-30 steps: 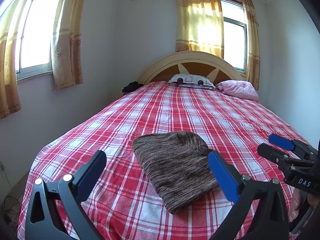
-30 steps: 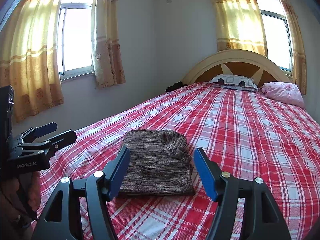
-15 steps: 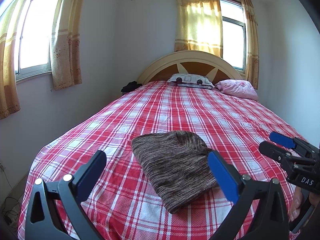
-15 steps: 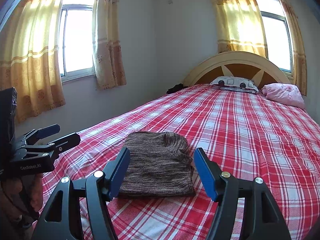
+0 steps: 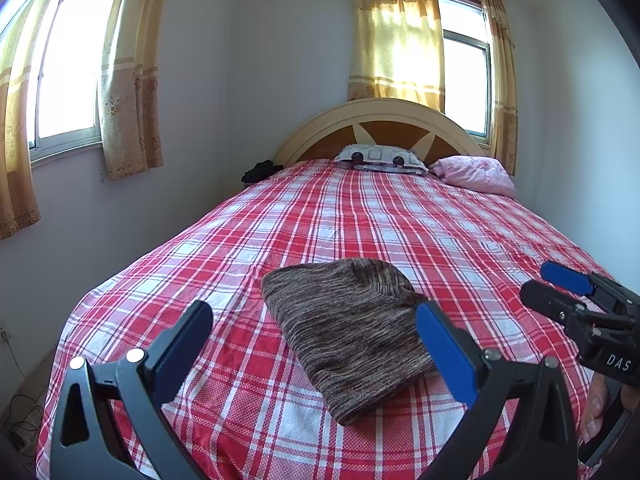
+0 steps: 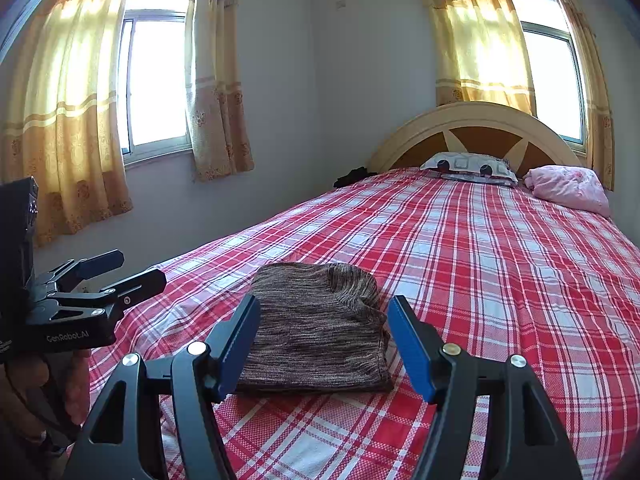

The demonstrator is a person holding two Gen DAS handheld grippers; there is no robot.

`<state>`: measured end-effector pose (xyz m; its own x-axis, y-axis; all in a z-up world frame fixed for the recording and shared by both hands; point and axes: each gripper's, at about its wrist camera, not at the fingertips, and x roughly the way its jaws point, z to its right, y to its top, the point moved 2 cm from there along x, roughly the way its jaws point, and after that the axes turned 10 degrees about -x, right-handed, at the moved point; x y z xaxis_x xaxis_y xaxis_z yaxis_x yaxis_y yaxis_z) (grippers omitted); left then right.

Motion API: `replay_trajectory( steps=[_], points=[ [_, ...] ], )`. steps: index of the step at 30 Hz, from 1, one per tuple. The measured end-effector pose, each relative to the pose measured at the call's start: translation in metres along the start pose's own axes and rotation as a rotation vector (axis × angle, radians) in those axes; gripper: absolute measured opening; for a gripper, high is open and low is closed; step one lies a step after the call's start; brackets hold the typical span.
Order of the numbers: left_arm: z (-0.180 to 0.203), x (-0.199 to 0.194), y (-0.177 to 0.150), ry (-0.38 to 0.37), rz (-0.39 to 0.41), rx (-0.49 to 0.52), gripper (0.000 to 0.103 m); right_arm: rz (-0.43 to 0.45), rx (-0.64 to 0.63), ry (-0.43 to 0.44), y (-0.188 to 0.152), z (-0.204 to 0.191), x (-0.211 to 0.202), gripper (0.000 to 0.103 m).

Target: Fold small clothes

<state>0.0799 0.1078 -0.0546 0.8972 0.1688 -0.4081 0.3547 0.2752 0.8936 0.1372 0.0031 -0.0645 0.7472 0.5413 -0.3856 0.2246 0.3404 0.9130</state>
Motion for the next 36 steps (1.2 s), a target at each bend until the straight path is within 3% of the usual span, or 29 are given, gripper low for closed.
replay_trajectory(
  steps=[10, 21, 29, 36],
  points=[
    [0.001, 0.001, 0.0, -0.007, -0.006, 0.014, 0.103, 0.01, 0.006, -0.003, -0.001, 0.002, -0.003, 0.067],
    [0.004, -0.006, 0.008, -0.071, 0.027, 0.009, 0.103, 0.027, 0.004, -0.008, 0.0, -0.001, -0.008, 0.067],
    [-0.004, 0.003, 0.008, -0.05, 0.008, -0.017, 0.103, 0.02, 0.004, -0.003, -0.002, -0.004, -0.005, 0.067],
    [-0.006, -0.001, 0.007, -0.04, 0.055, 0.0, 0.103, 0.014, -0.003, 0.005, -0.006, -0.006, -0.005, 0.067]
  ],
)
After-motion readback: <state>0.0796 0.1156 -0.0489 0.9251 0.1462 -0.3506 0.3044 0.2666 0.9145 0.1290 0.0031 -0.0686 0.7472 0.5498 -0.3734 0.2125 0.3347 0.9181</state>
